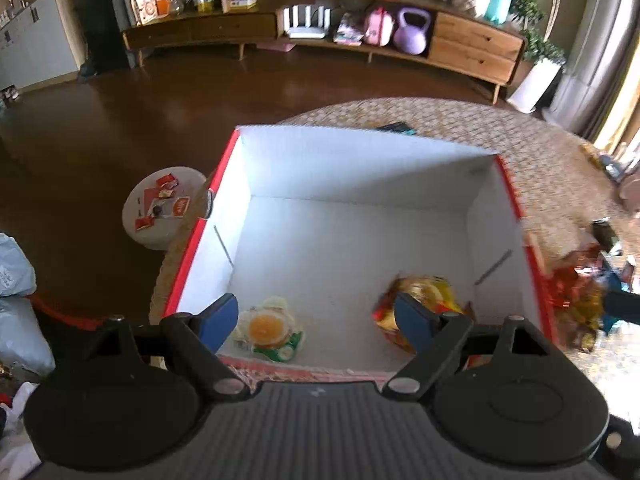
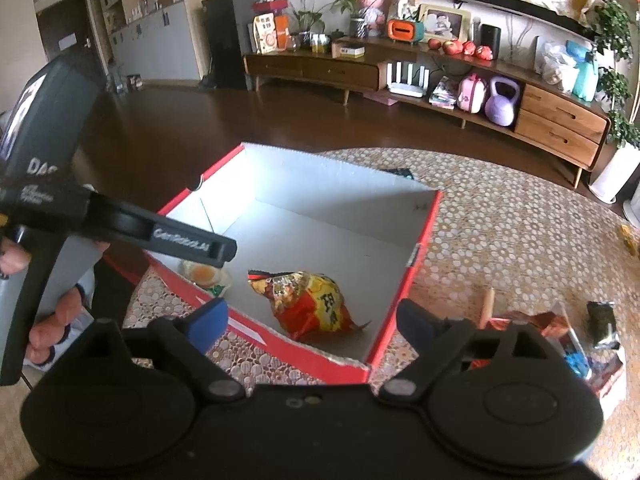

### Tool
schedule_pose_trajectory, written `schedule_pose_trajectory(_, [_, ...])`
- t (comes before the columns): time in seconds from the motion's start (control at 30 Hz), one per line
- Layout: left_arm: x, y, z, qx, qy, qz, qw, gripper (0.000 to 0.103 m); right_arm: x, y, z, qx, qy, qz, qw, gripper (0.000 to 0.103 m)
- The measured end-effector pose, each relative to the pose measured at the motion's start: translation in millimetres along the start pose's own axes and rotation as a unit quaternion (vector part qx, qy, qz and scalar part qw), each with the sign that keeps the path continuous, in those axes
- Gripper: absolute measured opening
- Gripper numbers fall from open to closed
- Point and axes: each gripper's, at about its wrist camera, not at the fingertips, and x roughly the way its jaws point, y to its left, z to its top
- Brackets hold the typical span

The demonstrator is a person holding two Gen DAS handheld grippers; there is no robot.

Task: Organize snacks
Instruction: 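Withdraw both tools from the box back toward the snack pile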

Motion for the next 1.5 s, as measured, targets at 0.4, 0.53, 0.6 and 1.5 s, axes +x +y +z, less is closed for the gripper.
schedule_pose_trajectory(0.4, [-69, -37, -18, 0.010, -0.073, -0.051, 0.9960, 0.088, -65, -32, -19, 0.029, -0.048, 0.003, 0.998, 0.103])
schedule_pose_trajectory(0.53, [-83, -51, -24, 0.014, -0.091, -0.073, 0.9931, 0.092, -84, -43, -27, 0.030, -0.064, -0.012, 0.997, 0.103])
schedule_pose_trajectory(0.6, [-89, -60, -29, 0.016, -0.097, -0.084, 0.9916, 0.092, -93, -53, -32, 0.038, -0.071, -0.020, 0.997, 0.103])
schedule_pose_trajectory(1.5, [-45, -203, -55, 0.049, -0.107, -0.125, 0.9851, 0.103, -128, -172, -136, 0.098, -0.068, -0.121, 0.985, 0.103])
